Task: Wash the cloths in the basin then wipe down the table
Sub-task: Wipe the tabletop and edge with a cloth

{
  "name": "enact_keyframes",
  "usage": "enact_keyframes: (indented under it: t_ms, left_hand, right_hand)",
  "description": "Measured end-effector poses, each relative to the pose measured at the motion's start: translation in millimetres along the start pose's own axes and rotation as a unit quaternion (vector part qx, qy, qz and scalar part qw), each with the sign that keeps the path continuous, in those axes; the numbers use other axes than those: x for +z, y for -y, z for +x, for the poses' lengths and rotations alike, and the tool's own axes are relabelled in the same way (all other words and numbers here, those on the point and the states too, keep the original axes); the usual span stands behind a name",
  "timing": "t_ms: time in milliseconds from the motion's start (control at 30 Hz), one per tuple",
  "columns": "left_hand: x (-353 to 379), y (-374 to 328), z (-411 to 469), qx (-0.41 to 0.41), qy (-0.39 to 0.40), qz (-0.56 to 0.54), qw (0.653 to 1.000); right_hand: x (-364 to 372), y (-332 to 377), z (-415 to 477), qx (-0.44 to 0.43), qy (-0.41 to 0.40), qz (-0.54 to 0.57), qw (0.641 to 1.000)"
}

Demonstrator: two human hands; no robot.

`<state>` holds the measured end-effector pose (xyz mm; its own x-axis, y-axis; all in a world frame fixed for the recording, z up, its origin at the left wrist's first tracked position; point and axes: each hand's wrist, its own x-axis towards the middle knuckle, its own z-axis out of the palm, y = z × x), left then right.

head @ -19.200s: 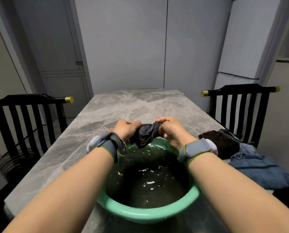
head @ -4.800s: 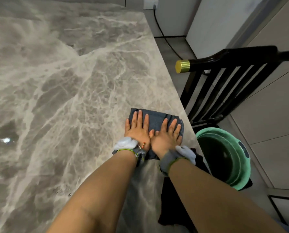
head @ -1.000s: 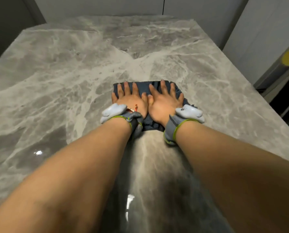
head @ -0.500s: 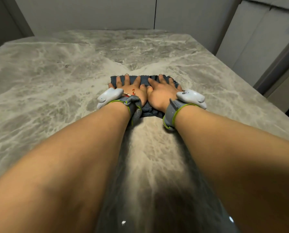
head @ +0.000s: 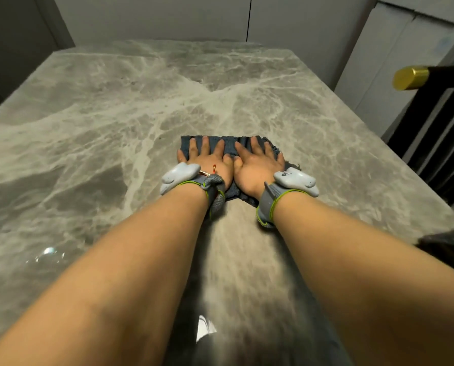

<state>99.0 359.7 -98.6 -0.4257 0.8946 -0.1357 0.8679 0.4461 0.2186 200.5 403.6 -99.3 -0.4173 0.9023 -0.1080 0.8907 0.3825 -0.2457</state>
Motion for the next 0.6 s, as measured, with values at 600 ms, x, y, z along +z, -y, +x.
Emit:
enact_keyframes:
  t_ms: [600]
  left_hand:
    - [46.7, -19.7, -389.6, -0.098, 0.019, -0.022, 0.995]
  right_hand:
    - [14.2, -31.1, -379.0, -0.078, 0.072, -0.009, 0.994]
